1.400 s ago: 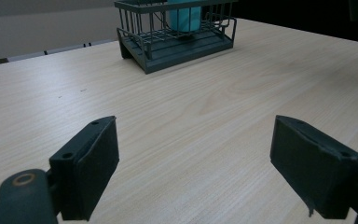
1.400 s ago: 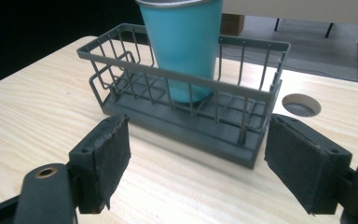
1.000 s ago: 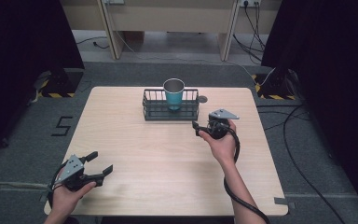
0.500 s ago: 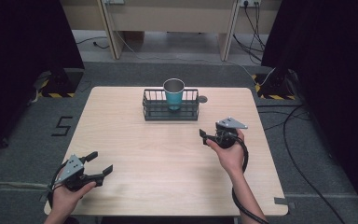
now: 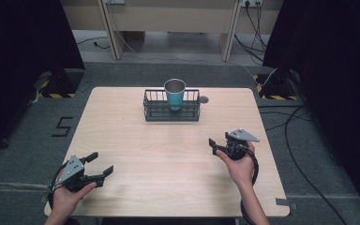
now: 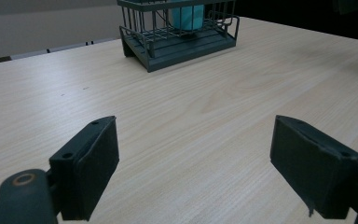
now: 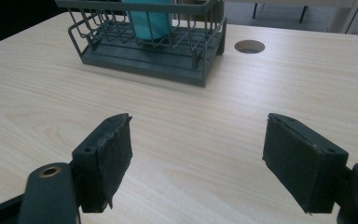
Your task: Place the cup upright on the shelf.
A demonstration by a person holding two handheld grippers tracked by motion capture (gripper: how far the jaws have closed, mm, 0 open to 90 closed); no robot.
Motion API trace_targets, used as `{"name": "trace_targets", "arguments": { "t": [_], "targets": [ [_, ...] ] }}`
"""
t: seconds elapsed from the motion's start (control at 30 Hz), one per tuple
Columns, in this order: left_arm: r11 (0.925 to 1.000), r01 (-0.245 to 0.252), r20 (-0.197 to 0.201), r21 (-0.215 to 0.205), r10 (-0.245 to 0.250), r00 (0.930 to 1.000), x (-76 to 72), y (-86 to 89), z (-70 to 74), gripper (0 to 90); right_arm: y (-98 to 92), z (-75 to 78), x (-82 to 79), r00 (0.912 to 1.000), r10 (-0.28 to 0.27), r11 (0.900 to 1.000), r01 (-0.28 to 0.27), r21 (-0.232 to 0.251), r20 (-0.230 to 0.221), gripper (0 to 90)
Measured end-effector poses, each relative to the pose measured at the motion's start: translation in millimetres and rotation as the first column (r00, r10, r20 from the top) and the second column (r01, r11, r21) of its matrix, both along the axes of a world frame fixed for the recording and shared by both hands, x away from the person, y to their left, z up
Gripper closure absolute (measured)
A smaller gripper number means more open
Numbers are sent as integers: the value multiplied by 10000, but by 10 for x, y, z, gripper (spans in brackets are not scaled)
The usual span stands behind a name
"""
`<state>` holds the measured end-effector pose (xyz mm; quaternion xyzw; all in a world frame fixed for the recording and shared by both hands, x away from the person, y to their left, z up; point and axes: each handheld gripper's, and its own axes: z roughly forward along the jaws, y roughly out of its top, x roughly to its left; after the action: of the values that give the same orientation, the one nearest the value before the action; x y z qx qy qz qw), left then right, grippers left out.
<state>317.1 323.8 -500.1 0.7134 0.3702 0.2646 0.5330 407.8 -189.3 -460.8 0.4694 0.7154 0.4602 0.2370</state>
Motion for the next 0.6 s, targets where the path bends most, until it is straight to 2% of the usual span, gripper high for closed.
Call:
{"name": "trace_targets", "arguments": {
  "t": [0.6],
  "targets": [
    [10000,-50,-26,26,50,10000,2,1,-4,149,-258,-274,-330,9988,-439,9989,443,174,-221,257]
  ]
}}
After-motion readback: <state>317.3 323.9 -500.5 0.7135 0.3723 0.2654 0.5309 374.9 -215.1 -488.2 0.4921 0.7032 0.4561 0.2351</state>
